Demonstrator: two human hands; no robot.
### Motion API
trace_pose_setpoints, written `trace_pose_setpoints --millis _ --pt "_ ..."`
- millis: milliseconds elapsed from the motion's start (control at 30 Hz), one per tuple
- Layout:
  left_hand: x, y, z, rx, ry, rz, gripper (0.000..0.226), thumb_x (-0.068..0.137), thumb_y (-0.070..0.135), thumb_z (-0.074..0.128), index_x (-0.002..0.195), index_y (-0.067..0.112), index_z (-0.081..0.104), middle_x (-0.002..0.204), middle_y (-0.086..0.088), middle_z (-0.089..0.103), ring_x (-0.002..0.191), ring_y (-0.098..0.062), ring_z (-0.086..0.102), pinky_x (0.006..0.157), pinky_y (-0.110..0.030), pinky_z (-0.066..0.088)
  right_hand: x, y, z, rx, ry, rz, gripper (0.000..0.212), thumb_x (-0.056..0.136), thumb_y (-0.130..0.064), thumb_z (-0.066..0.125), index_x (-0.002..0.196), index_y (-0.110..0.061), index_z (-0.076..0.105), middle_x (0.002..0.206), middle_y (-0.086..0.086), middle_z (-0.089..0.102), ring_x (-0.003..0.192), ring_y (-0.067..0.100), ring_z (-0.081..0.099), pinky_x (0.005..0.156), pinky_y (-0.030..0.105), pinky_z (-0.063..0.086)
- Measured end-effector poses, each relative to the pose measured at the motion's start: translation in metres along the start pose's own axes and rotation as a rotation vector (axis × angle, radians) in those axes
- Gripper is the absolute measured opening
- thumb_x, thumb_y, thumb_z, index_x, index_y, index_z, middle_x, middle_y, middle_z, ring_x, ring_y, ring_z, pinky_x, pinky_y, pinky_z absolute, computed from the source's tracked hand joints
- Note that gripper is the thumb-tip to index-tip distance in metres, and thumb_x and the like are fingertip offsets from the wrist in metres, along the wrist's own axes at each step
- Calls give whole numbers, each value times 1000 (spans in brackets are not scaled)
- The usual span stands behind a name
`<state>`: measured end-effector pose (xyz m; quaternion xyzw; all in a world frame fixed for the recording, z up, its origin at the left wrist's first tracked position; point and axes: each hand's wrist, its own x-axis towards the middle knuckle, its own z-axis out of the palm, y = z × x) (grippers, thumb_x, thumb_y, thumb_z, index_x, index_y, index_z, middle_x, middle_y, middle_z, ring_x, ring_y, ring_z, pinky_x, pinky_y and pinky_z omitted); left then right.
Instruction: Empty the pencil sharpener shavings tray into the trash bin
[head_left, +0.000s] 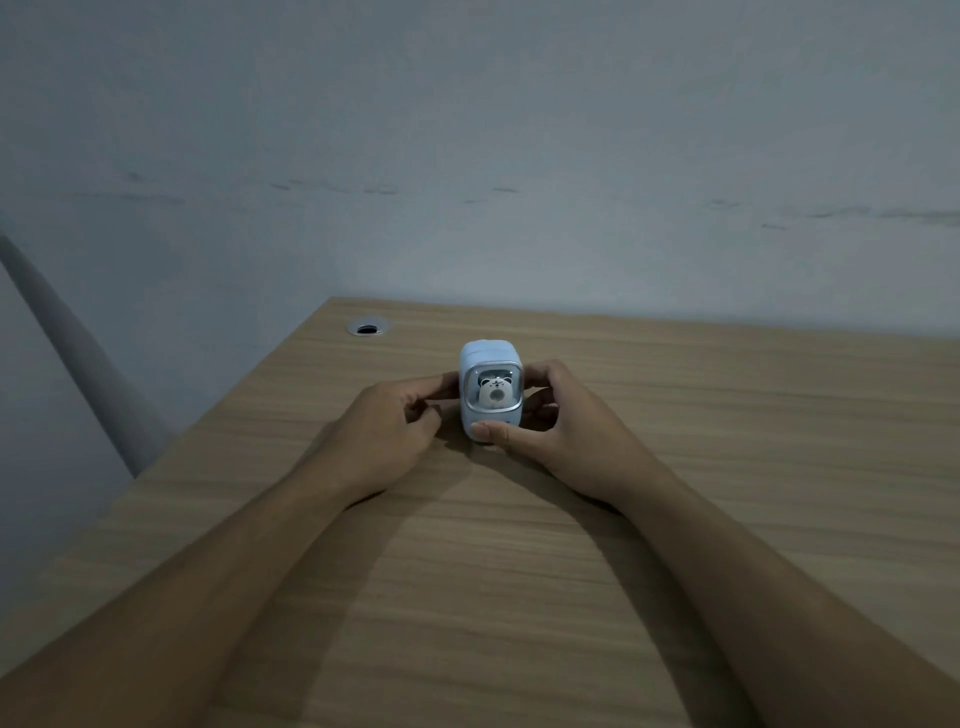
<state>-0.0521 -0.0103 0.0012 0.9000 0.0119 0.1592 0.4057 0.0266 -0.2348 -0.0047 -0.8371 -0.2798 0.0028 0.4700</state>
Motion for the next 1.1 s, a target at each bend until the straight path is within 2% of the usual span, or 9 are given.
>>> trace_pose_setpoints --millis 200,267,400,567,733,800,900,1000,1100 --pt "51 -4 12 23 -54 5 68 95 9 52 149 50 61 133 26 77 123 5 70 116 -41 53 43 14 -2 5 81 11 72 77 -56 98 135 -30 65 122 -15 73 106 -1 70 80 17 52" --pt "73 -8 19 11 -9 14 63 99 12 54 152 46 60 134 22 77 116 5 71 115 -39 54 67 25 -1 -7 121 8 73 77 -57 98 135 -26 66 126 -11 73 109 5 71 84 22 55" --pt "111 -19 28 42 28 77 58 102 18 56 156 38 57 149 20 68 141 0 60 124 -35 45 116 44 -2 -41 192 2 74 78 -57 97 135 -21 68 132 -4 74 114 13 72 100 37 60" --pt "160 -34 37 110 -21 123 66 102 6 55 162 34 51 159 17 59 148 0 51 127 -30 39 170 64 -5 -101 237 3 73 84 -55 93 142 -19 69 139 -1 73 120 16 69 92 29 49" --pt "201 -49 44 96 -57 140 70 103 4 55 163 38 47 160 20 58 149 3 49 128 -28 37 205 78 -4 -156 251 8 67 85 -56 91 139 -21 75 136 0 79 122 21 74 97 33 56" --pt "210 -51 46 89 -59 160 75 99 -1 55 162 39 49 157 23 59 146 6 50 123 -18 38 213 81 -5 -150 245 17 70 83 -59 92 139 -22 74 136 -2 78 122 20 74 95 33 55" --pt "219 -54 48 95 -67 174 79 95 -5 54 159 42 52 143 31 61 136 13 53 103 5 35 218 86 -6 -137 232 27 76 79 -62 93 141 -22 73 137 -4 78 122 18 74 94 30 53" --pt "219 -57 49 93 -68 187 75 96 1 56 158 43 51 146 26 64 137 7 57 111 -9 41 217 87 -6 -151 223 36 77 79 -64 92 142 -23 73 137 -4 79 124 17 74 94 30 54" --pt "217 -61 53 181 3 170 57 96 18 55 151 26 62 146 8 71 134 -11 66 114 -30 49 213 86 -3 -179 251 54 83 78 -70 89 141 -18 72 141 1 76 132 23 69 105 39 56"
